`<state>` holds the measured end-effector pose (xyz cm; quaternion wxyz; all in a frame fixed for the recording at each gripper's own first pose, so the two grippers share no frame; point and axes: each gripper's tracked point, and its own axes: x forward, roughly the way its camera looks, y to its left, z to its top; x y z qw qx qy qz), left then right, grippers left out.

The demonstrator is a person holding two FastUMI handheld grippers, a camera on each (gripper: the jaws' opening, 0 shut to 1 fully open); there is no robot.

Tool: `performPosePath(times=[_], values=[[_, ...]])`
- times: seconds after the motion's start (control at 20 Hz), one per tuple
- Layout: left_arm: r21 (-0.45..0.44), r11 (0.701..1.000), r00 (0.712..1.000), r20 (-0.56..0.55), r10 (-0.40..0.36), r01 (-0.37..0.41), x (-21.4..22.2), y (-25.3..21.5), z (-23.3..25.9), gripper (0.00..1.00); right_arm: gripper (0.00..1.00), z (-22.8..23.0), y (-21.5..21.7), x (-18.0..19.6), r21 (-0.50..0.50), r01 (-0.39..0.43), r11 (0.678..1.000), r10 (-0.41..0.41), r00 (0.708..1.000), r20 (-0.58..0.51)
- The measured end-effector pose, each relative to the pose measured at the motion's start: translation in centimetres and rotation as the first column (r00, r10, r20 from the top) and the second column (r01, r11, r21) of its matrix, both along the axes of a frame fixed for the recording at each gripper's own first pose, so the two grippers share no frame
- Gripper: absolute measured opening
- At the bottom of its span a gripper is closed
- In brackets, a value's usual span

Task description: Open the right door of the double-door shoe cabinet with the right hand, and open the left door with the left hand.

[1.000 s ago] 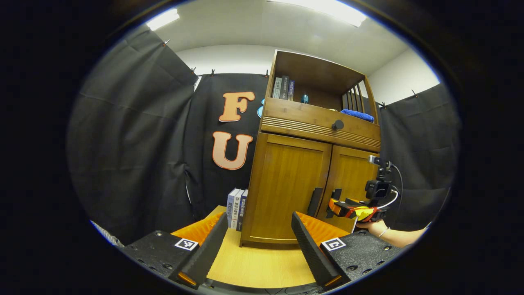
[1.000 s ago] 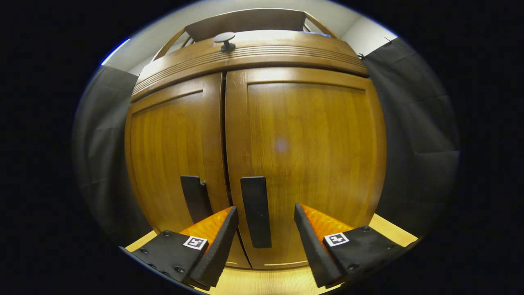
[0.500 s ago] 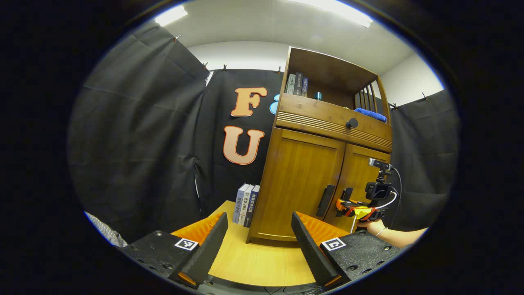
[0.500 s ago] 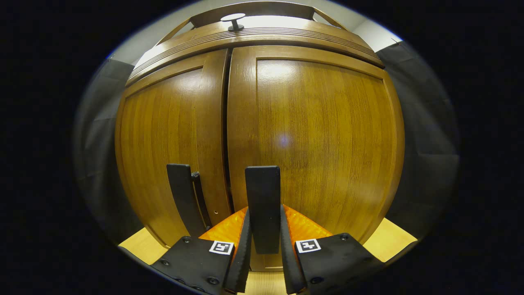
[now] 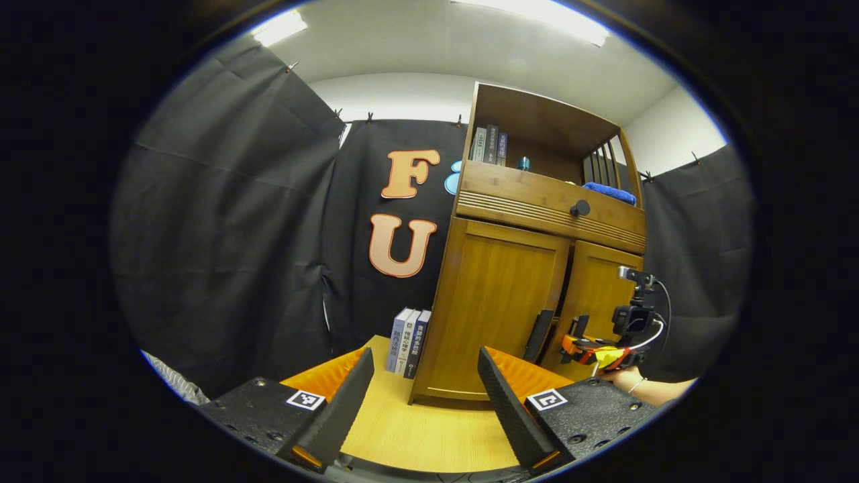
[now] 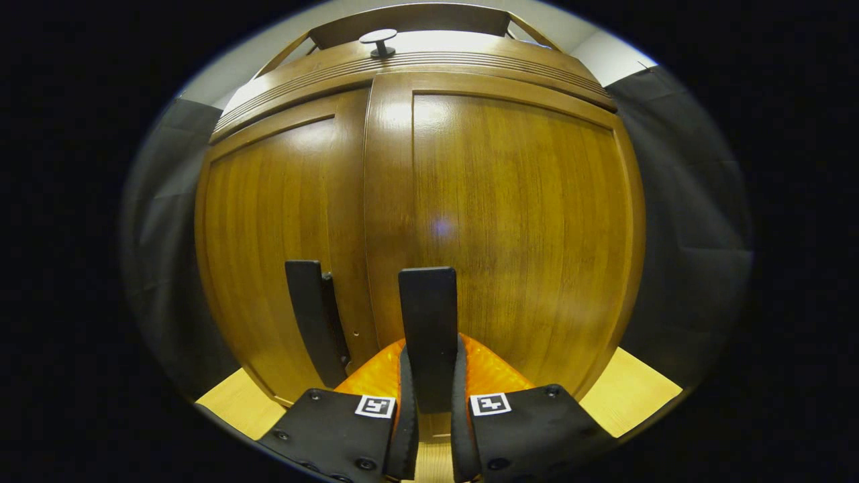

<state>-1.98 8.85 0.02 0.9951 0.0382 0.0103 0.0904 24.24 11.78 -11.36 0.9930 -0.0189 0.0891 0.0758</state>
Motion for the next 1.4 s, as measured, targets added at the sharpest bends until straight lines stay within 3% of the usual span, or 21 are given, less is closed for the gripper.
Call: performPosePath(times=[0.05, 0.1, 0.2, 0.25, 0.4, 0.45, 0.5, 0.55, 0.6, 0.65, 1.0, 1.05, 1.2, 1.25, 1.4], values=[[-0.002, 1.000, 1.000, 0.001, -0.002, 0.002, 0.1, 0.0, 0.1, 0.98, 0.31, 0.1, -0.3, -0.8, 0.006, 0.002, 1.000, -0.002, 1.000, -0.001], [-0.003, 1.000, 1.000, 0.002, -0.004, 0.004, 0.2, 0.1, 0.0, 0.94, 0.28, 0.2, -0.8, -1.6, 0.008, 0.006, 1.000, -0.006, 1.000, 0.001], [-0.004, 1.000, 1.000, 0.000, -0.013, 0.013, 0.4, -0.1, 0.0, 0.98, 0.24, 0.3, -1.8, -3.3, 0.010, 0.012, 1.000, -0.012, 1.000, 0.004], [-0.004, 1.000, 1.000, 0.000, -0.018, 0.018, 0.5, -0.3, 0.0, 0.98, 0.28, 0.4, -2.2, -4.1, 0.011, 0.015, 1.000, -0.015, 1.000, 0.005], [-0.007, 0.999, 0.999, 0.000, -0.036, 0.036, 0.8, -0.8, -0.1, 0.98, 0.24, 0.6, -4.0, -6.4, 0.023, 0.027, 0.999, -0.027, 1.000, 0.009], [-0.007, 0.999, 0.999, -0.001, -0.043, 0.043, 0.8, -1.0, -0.2, 0.94, 0.27, 0.9, -4.6, -7.2, 0.028, 0.032, 0.999, -0.032, 0.999, 0.009], [-0.008, 0.999, 0.999, -0.002, -0.049, 0.049, 0.9, -1.2, -0.2, 0.98, 0.31, 1.0, -5.3, -8.0, 0.031, 0.038, 0.999, -0.039, 0.999, 0.009], [-0.013, 0.998, 0.998, -0.002, -0.056, 0.056, 1.0, -1.4, -0.2, 0.98, 0.27, 1.1, -6.0, -8.7, 0.033, 0.047, 0.998, -0.047, 0.999, 0.011], [-0.022, 0.998, 0.998, -0.002, -0.063, 0.063, 1.2, -1.6, -0.2, 0.92, 0.27, 1.3, -6.6, -9.3, 0.030, 0.059, 0.998, -0.059, 0.998, 0.014], [-0.033, 0.997, 0.998, -0.001, -0.069, 0.069, 1.3, -1.9, -0.3, 0.95, 0.27, 1.3, -7.2, -9.7, 0.024, 0.071, 0.997, -0.071, 0.997, 0.018], [-0.028, 0.993, 0.993, -0.022, -0.117, 0.116, 1.8, -4.1, -1.1, 0.92, 0.30, 2.1, -11.7, -12.9, 0.022, 0.154, 0.988, -0.154, 0.988, 0.027], [-0.030, 0.992, 0.992, -0.027, -0.125, 0.124, 1.8, -4.5, -1.3, 0.92, 0.16, 2.2, -12.3, -13.1, 0.019, 0.171, 0.985, -0.172, 0.984, 0.041], [-0.034, 0.987, 0.987, -0.041, -0.155, 0.154, 2.1, -5.8, -1.7, 0.92, 0.16, 2.6, -14.1, -13.9, 0.001, 0.195, 0.981, -0.195, 0.980, 0.045], [-0.032, 0.986, 0.985, -0.045, -0.165, 0.164, 2.1, -6.3, -1.8, 0.92, 0.12, 2.6, -14.7, -14.1, 0.003, 0.201, 0.980, -0.201, 0.979, 0.042], [-0.033, 0.983, 0.982, -0.052, -0.183, 0.182, 2.4, -7.5, -2.1, 0.92, 0.15, 2.6, -16.6, -14.4, 0.002, 0.229, 0.973, -0.229, 0.973, 0.042]])
